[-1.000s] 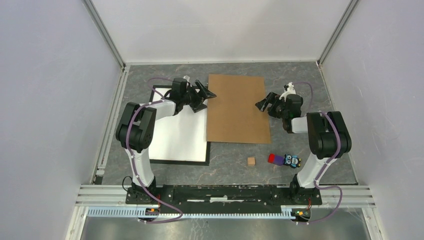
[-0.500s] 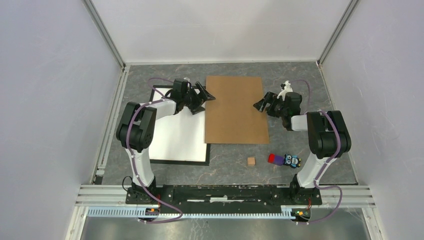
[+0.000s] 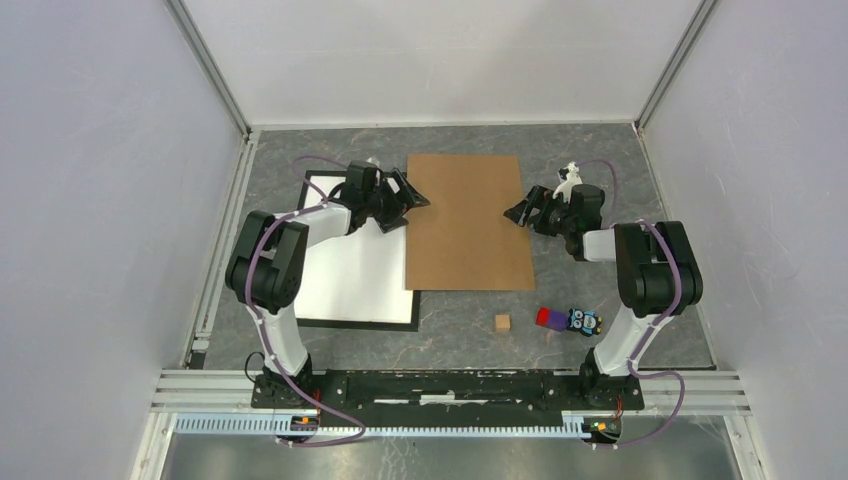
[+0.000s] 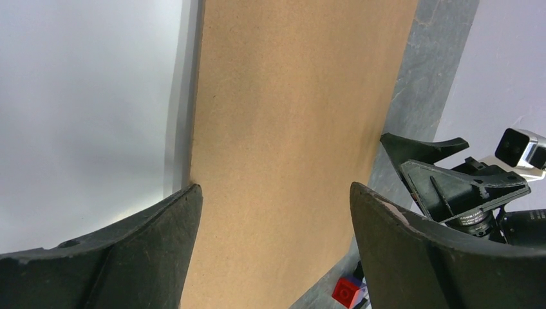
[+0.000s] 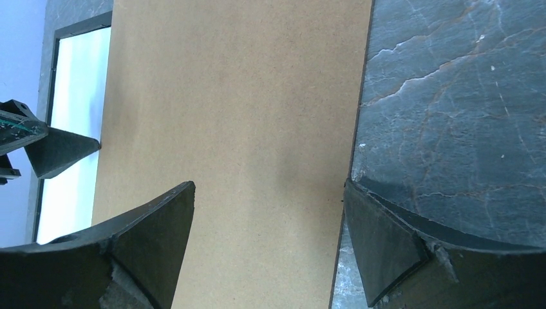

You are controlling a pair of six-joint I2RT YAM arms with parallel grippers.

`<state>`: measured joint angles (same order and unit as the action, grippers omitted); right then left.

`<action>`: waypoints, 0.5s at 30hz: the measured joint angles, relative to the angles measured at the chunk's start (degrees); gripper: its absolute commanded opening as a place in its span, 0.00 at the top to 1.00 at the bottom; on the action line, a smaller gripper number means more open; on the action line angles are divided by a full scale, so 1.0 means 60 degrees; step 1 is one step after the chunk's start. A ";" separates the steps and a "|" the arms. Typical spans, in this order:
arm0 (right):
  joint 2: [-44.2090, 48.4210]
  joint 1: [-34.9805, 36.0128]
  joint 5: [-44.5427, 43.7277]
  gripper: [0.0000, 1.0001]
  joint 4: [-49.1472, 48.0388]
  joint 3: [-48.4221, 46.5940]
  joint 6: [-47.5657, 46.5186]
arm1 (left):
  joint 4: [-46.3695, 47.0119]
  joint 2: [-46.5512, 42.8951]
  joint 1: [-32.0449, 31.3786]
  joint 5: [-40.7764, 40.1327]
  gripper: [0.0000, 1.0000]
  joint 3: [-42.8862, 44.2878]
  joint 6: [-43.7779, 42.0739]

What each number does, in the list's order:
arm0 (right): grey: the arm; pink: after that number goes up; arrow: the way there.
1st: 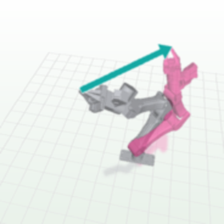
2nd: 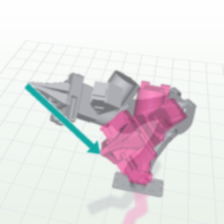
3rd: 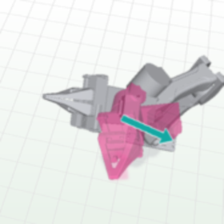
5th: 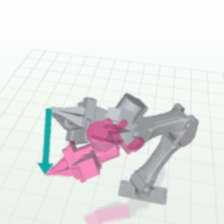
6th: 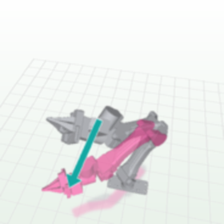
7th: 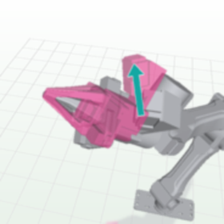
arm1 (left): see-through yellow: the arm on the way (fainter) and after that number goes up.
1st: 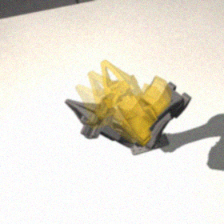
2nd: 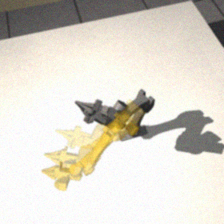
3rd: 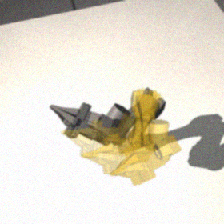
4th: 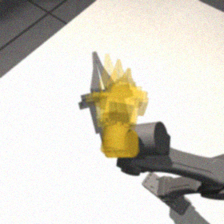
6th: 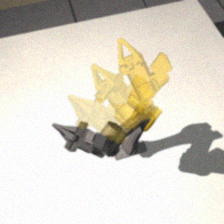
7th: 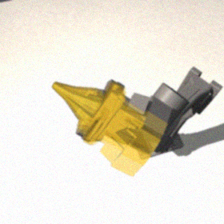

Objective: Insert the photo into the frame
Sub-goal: Move the photo frame item to the center of the board.

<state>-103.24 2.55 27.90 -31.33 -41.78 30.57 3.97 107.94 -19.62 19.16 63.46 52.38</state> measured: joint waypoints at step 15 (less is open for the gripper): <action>-0.0029 -0.0324 0.0466 0.09 0.0095 0.0000 -0.0055 | 0.0153 -0.0812 -0.0011 -0.0940 0.00 -0.0772 -0.0004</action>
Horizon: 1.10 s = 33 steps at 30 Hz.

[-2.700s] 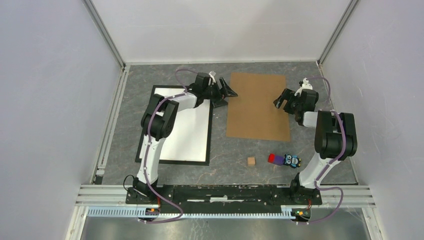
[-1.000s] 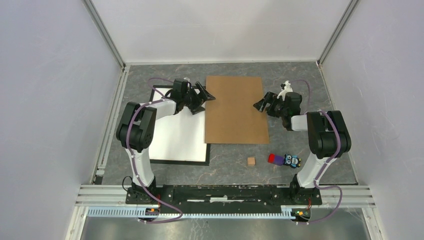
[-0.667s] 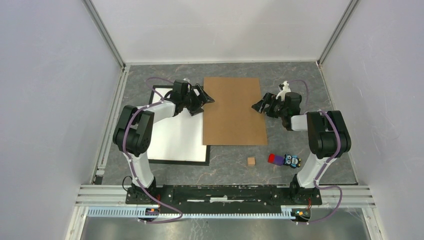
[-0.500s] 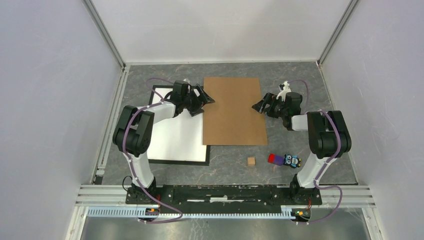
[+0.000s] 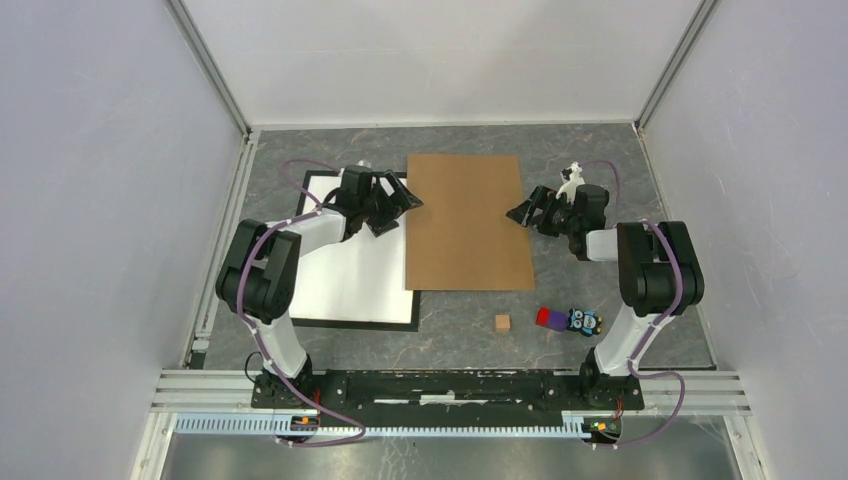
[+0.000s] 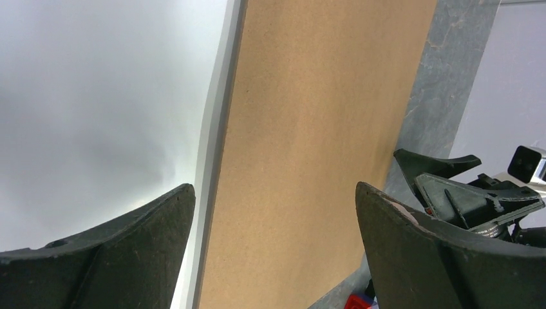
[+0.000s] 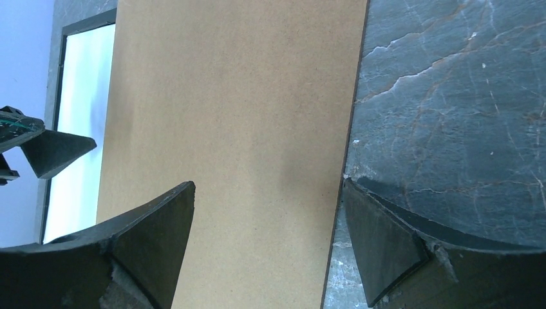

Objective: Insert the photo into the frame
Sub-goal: Move the photo frame item to the center of the board, then pick up the photo frame item at the center of the board.

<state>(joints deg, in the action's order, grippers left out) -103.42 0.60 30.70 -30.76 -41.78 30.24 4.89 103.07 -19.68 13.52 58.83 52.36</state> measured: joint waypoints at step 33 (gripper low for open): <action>-0.0222 -0.0124 0.0240 0.10 -0.0288 -0.0106 -0.0011 | 0.1439 0.0816 -0.0007 0.0725 0.52 -0.0215 0.0404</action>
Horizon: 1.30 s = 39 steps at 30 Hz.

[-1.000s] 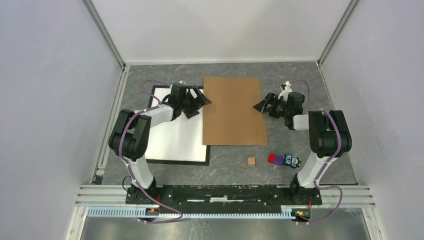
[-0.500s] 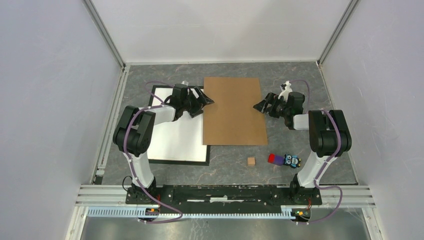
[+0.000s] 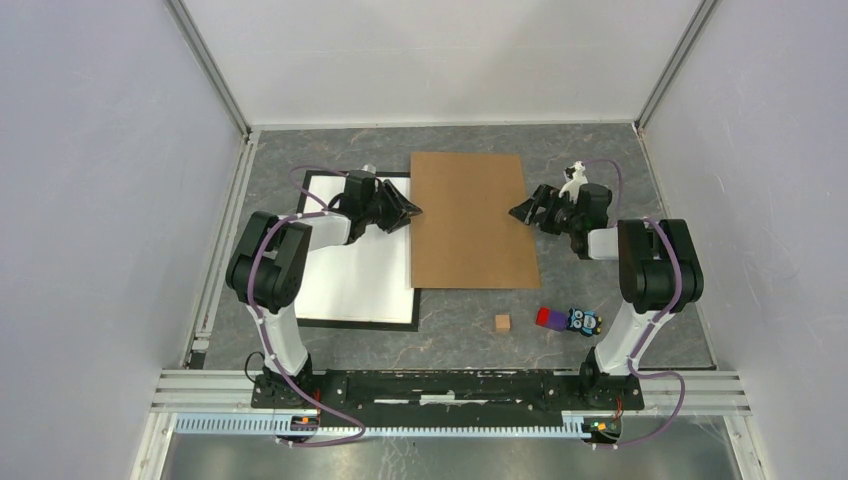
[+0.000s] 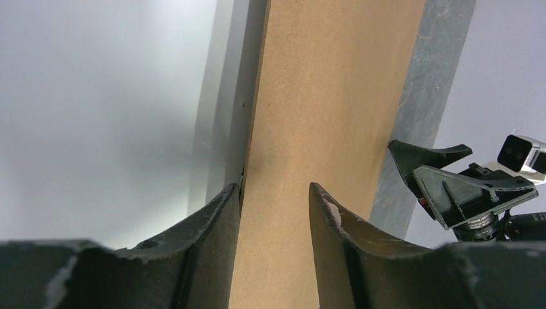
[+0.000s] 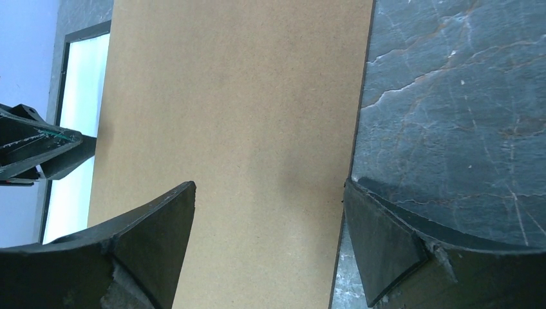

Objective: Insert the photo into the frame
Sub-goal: Pick up the photo frame item at the center of the board.

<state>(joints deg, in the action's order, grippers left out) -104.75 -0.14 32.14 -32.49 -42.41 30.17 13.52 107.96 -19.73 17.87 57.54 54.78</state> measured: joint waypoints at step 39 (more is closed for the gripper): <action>-0.0055 -0.0102 -0.0007 0.10 -0.0222 0.0022 0.0219 | -0.4575 -0.0437 -0.1705 -0.0699 0.76 0.4688 -0.1490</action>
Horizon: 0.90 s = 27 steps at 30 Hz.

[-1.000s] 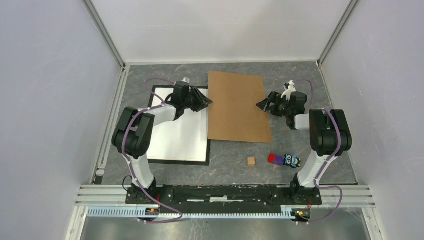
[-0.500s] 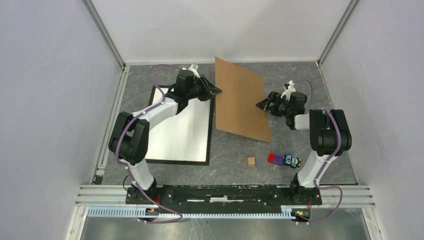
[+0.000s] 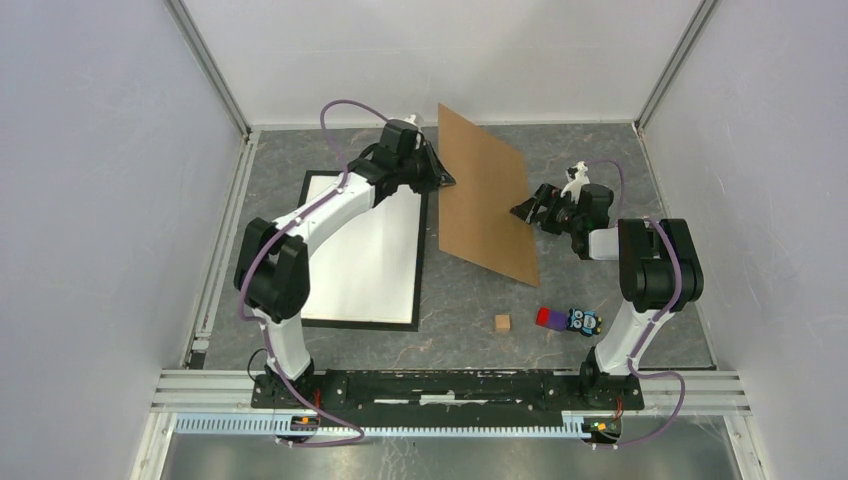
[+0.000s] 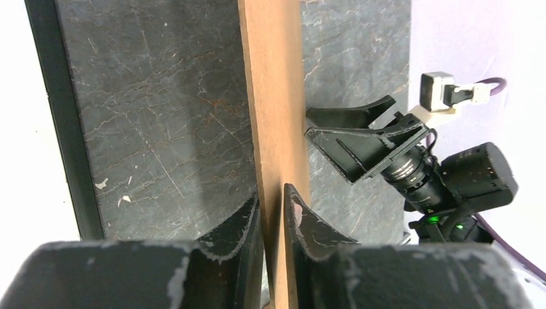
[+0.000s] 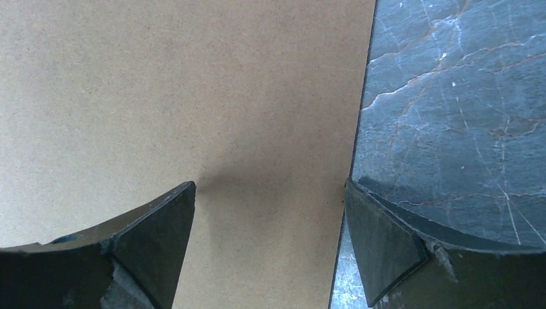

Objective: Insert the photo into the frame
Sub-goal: Pick up the photo frame item at the center of the board.

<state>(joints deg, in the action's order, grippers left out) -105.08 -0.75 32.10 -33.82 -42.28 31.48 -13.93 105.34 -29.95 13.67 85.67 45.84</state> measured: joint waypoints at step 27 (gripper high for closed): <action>0.0994 -0.1129 -0.0423 0.09 0.2120 0.0069 -0.1300 | -0.6750 0.0368 -0.2113 -0.3457 0.98 0.6022 -0.1854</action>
<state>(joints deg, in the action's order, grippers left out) -99.11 -7.53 29.56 -21.10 -41.87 23.68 -54.43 107.55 -42.63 -7.07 121.80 34.72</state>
